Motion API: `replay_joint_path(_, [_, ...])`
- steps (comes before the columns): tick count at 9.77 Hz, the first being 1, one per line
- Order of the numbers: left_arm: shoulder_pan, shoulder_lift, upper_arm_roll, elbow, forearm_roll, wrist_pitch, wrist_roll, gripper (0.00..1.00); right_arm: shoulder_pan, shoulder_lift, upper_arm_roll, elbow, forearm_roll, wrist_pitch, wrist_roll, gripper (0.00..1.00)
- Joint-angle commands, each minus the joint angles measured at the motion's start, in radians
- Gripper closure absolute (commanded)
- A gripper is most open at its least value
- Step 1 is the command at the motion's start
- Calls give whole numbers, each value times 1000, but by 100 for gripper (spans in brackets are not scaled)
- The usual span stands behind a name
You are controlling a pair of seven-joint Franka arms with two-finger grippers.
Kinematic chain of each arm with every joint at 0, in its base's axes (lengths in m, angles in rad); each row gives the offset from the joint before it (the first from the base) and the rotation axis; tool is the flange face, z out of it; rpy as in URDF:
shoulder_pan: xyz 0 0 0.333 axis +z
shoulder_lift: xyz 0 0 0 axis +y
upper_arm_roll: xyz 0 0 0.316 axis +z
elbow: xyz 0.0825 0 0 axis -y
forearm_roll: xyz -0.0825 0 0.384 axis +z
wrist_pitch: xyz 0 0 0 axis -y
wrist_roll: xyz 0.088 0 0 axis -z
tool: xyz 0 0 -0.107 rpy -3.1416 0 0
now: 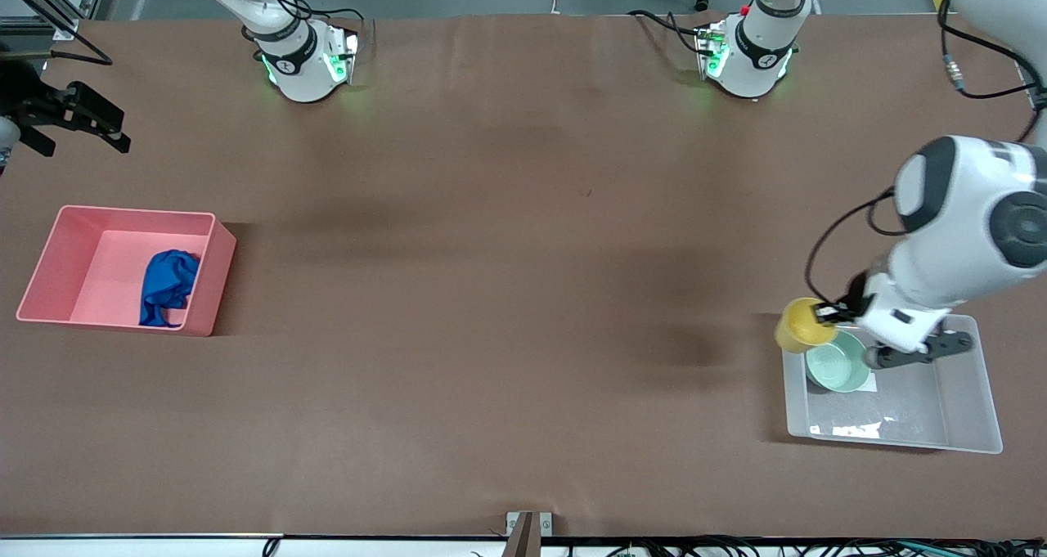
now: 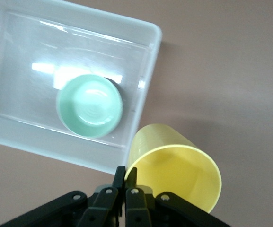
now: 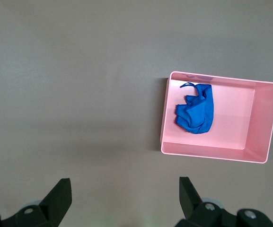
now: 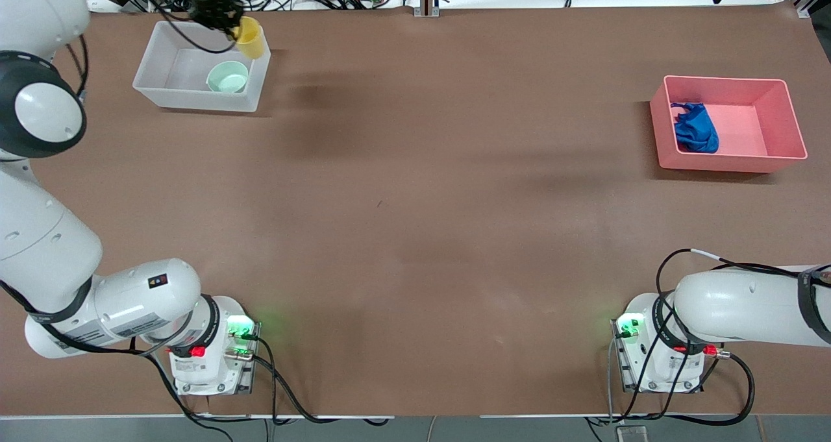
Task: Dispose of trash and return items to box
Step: 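Carry the yellow cup with the left gripper over the green bowl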
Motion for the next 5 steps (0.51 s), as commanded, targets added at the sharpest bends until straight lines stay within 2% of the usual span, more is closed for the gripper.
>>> replay_joint_path(1, [55, 85, -7, 33, 59, -1, 134, 100, 4, 18, -2, 21, 0, -13, 14, 0])
replay_joint_path(5, [147, 241, -7, 98, 76, 46, 261, 100, -3, 23, -4, 15, 0, -36, 7, 0])
